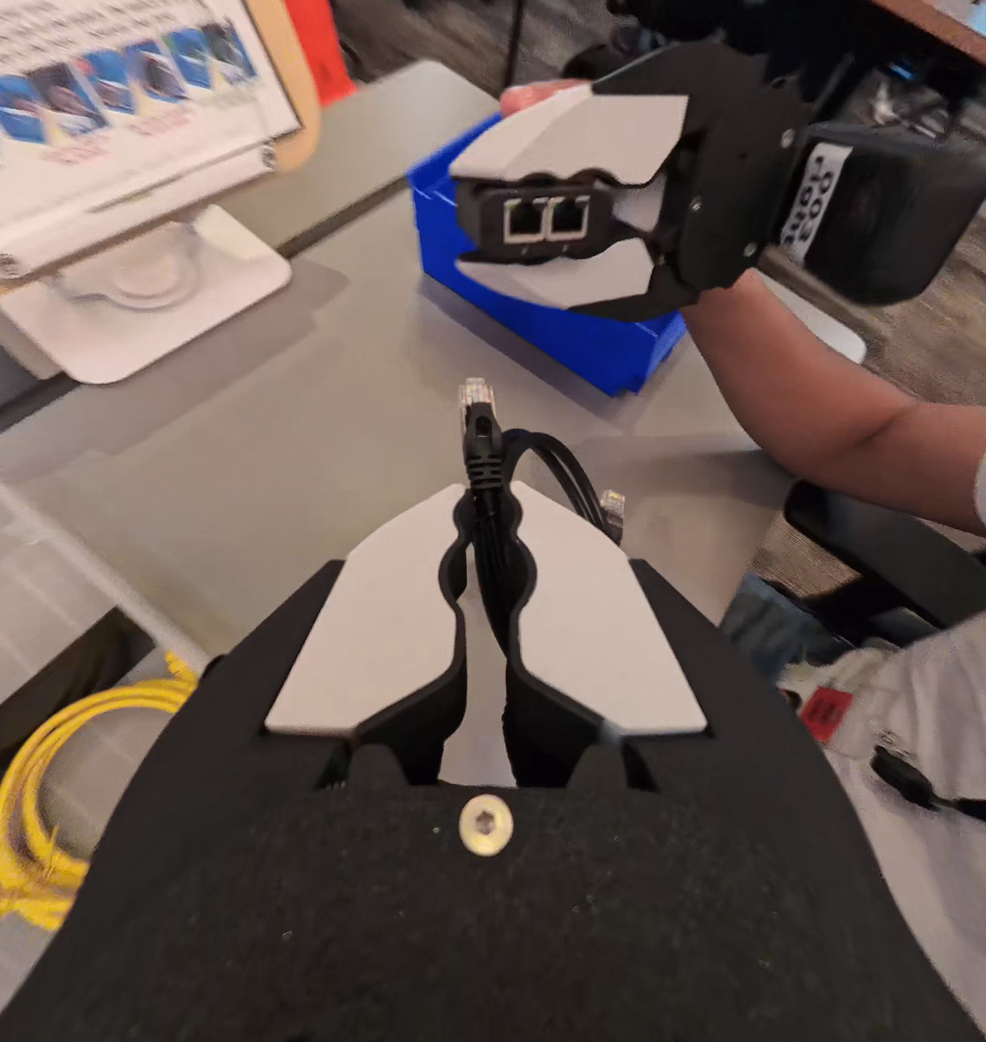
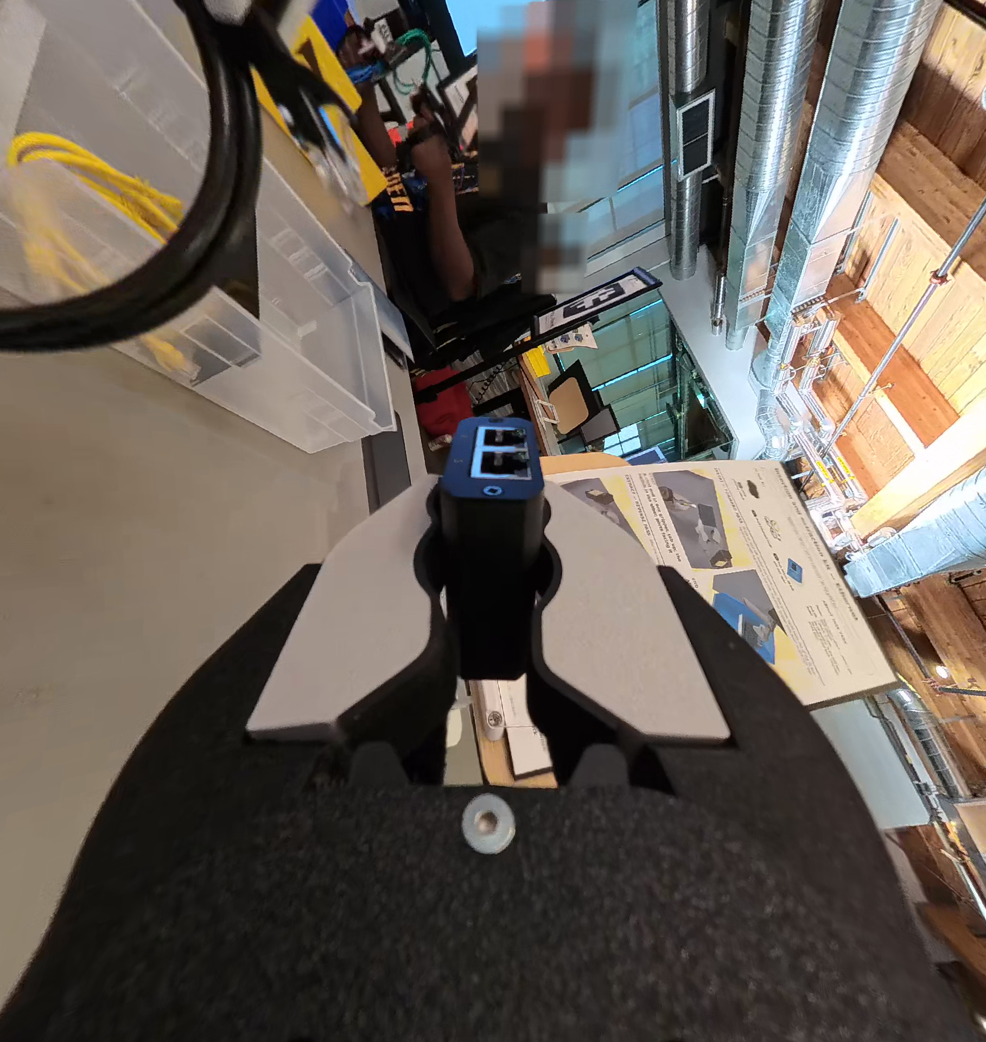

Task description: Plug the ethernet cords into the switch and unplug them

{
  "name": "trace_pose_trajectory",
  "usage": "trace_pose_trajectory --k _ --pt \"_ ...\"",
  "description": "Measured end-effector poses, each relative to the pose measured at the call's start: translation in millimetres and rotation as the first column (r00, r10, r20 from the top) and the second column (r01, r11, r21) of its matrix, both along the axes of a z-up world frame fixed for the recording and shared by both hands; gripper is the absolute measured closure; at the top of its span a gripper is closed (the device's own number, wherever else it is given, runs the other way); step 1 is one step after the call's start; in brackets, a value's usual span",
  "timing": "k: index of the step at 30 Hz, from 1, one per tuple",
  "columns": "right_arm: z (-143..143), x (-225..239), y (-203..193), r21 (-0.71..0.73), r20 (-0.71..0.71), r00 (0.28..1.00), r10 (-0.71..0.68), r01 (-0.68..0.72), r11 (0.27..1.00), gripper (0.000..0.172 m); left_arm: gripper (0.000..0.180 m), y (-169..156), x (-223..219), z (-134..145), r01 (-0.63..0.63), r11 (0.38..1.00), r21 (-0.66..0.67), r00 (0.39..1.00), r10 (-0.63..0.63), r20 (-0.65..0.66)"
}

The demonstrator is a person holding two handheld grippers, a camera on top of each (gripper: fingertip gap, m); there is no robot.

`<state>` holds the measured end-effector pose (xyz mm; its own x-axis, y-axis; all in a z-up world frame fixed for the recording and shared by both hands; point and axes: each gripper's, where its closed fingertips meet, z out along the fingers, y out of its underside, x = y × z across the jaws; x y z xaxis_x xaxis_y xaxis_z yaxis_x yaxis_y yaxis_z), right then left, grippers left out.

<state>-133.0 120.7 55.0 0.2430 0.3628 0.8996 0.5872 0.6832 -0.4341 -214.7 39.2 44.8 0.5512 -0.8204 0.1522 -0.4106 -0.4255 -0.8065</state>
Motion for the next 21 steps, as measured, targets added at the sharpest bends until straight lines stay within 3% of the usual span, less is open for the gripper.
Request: trace_pose_trajectory --k 10,21 --pt "-12 -5 7 0.073 0.091 0.994 -0.069 0.062 0.995 0.146 0.172 20 37 0 0.11 0.969 -0.22 0.979 -0.144 -0.146" --pt "-16 -7 8 0.092 0.118 0.989 -0.087 0.076 0.993 0.146 0.172 31 50 5 0.093 0.969 -0.231 0.974 -0.137 -0.181"
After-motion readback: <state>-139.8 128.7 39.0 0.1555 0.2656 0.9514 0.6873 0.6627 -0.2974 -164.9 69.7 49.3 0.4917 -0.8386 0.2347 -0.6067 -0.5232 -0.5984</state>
